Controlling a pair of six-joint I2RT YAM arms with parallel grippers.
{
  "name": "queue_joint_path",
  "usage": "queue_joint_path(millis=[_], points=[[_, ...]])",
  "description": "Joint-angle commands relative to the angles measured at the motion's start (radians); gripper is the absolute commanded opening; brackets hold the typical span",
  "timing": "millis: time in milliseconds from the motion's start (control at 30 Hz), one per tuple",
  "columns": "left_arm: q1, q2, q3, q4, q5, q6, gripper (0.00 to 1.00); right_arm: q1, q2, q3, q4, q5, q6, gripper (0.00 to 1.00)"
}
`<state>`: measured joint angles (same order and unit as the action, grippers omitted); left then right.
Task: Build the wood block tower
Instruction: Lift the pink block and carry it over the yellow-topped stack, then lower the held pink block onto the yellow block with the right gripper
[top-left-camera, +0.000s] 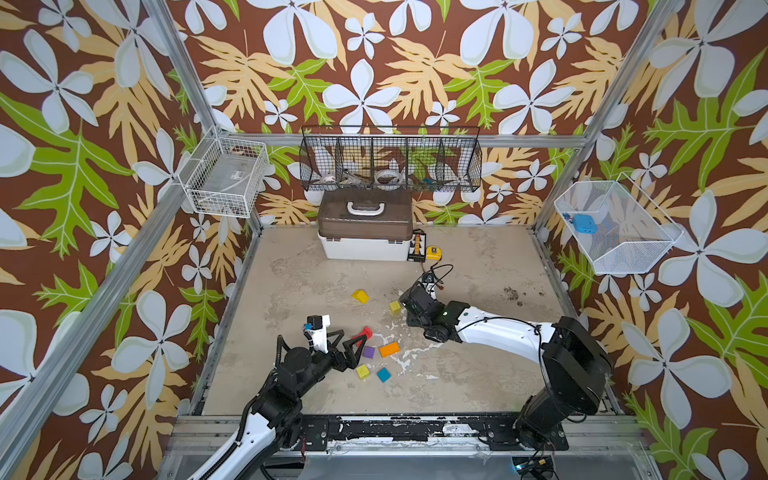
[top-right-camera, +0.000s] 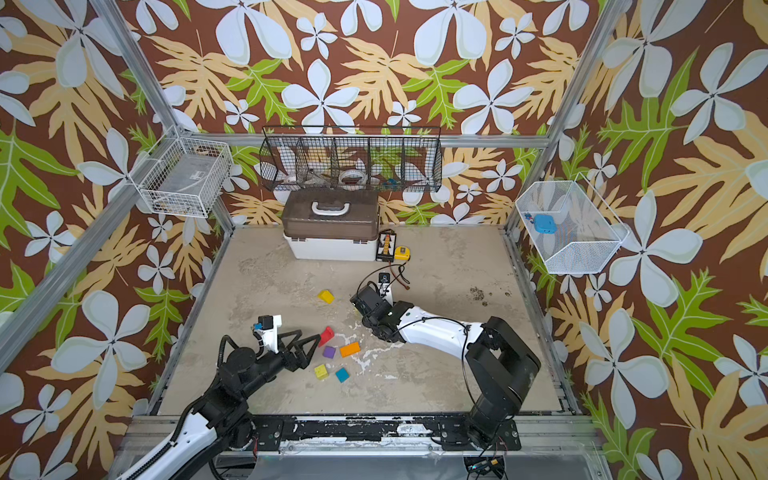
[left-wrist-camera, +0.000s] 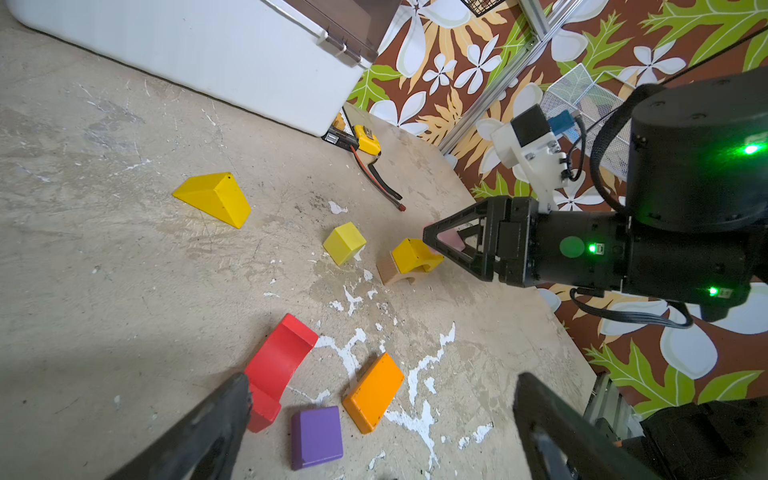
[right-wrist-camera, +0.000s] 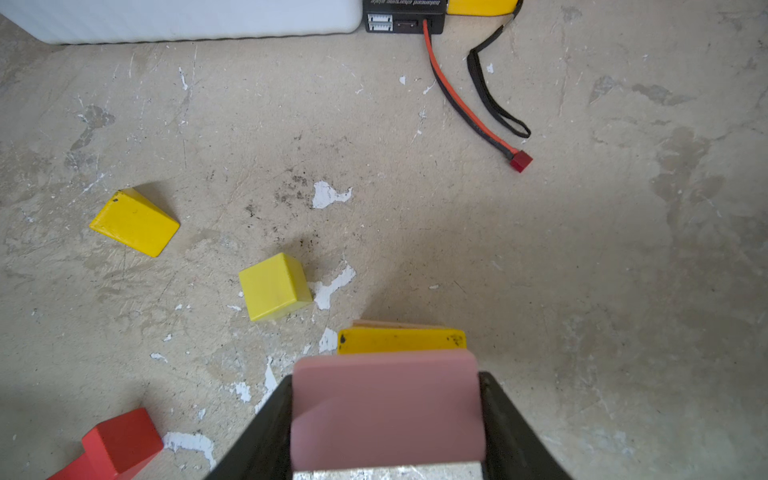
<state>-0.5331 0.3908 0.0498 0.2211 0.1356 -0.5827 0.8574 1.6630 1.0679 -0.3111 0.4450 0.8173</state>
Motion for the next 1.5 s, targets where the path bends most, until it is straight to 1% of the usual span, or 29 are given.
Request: queue_joint_path(millis=[0,333,667,1467], points=[[-0.001,0.000,0.002,0.029,-0.007,-0.001,1.00,-0.003,0.009,0.006,-0.013,0.011,-0.009,0.44],[-0.001,0.009,0.002,0.032,-0.008,-0.002,1.00,-0.004,0.034,0.012,-0.027,0.021,-0.018,0.46],[-0.001,0.017,0.004,0.035,-0.008,-0.003,1.00,-0.004,0.053,0.027,-0.028,0.007,-0.028,0.51],[-0.002,0.030,0.003,0.041,-0.004,-0.003,1.00,-0.005,0.070,0.039,-0.036,0.023,-0.029,0.60]])
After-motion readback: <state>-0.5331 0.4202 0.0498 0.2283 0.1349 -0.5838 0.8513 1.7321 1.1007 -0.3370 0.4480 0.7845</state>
